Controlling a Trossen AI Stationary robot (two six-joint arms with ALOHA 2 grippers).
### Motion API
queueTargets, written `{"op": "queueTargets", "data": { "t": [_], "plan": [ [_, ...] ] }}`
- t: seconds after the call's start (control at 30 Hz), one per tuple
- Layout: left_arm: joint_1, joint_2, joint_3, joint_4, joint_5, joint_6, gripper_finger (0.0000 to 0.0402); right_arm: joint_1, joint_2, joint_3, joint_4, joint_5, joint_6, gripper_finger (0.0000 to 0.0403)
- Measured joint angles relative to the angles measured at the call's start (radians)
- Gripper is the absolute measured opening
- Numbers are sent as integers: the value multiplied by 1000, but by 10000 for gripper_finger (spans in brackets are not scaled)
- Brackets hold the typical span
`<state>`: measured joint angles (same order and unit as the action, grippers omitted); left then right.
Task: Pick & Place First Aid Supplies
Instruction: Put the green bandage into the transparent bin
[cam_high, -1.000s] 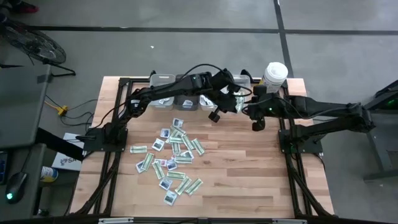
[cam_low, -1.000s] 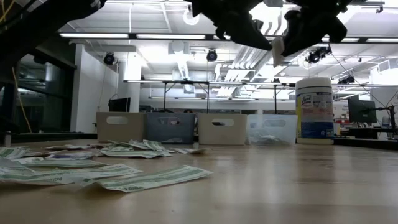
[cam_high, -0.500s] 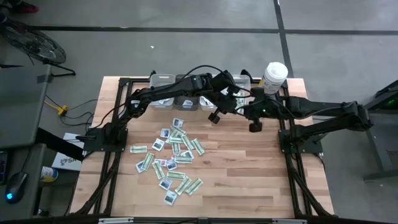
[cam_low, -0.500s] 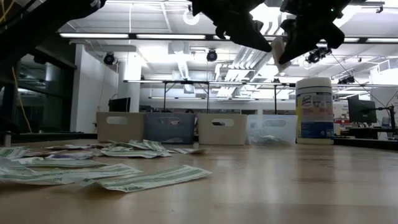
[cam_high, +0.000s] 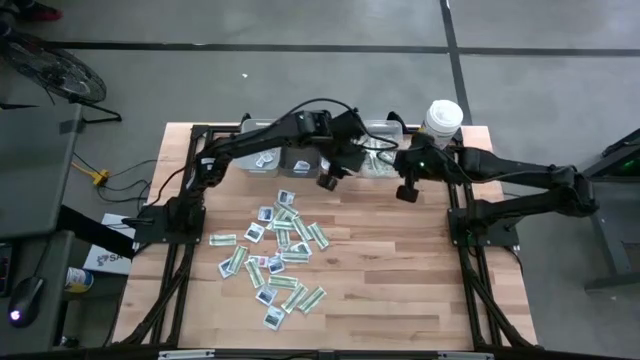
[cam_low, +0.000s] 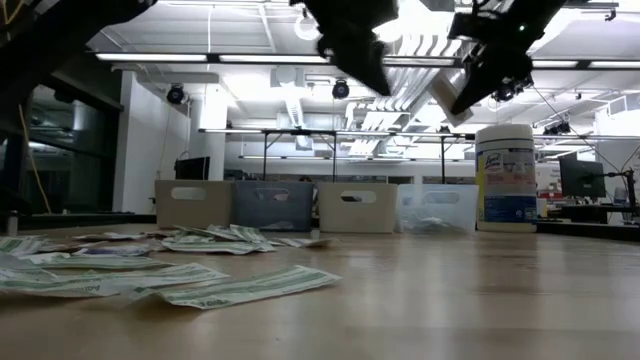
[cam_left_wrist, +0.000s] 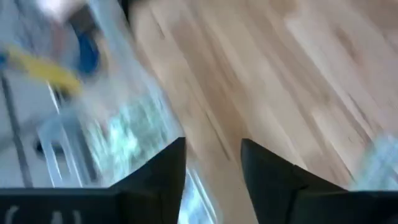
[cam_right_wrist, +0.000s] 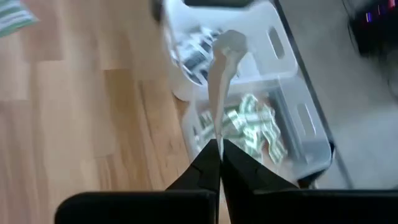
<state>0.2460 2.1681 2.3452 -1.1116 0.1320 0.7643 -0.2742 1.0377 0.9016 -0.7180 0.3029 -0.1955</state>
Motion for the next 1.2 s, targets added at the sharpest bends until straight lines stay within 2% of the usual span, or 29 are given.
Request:
{"op": "queueTargets", "data": {
  "t": [0.17,0.4,0.57,0.7,0.83,0.97,1.1,1.2],
  "plan": [
    [16,-35,-2,-103,-19,9,156,-82,72,0,19,-36,78,0],
    [37,-93,-1,-134,19,38,145,-173,237,0,87,-75,226,0],
    [44,-134,-1,-183,21,78,135,-238,295,0,129,-84,355,0],
    [57,-154,-1,-182,74,67,131,-286,324,0,184,-127,445,0],
    [58,-167,-37,-95,144,20,130,-306,334,0,228,-132,481,0],
    [34,-173,-149,85,231,-35,130,-321,335,0,237,-129,501,0],
    [12,-212,-287,210,243,-89,130,-329,335,0,238,-133,510,0],
    [5,-293,-412,305,221,-133,130,-329,335,0,235,-132,520,0]
  ]
}}
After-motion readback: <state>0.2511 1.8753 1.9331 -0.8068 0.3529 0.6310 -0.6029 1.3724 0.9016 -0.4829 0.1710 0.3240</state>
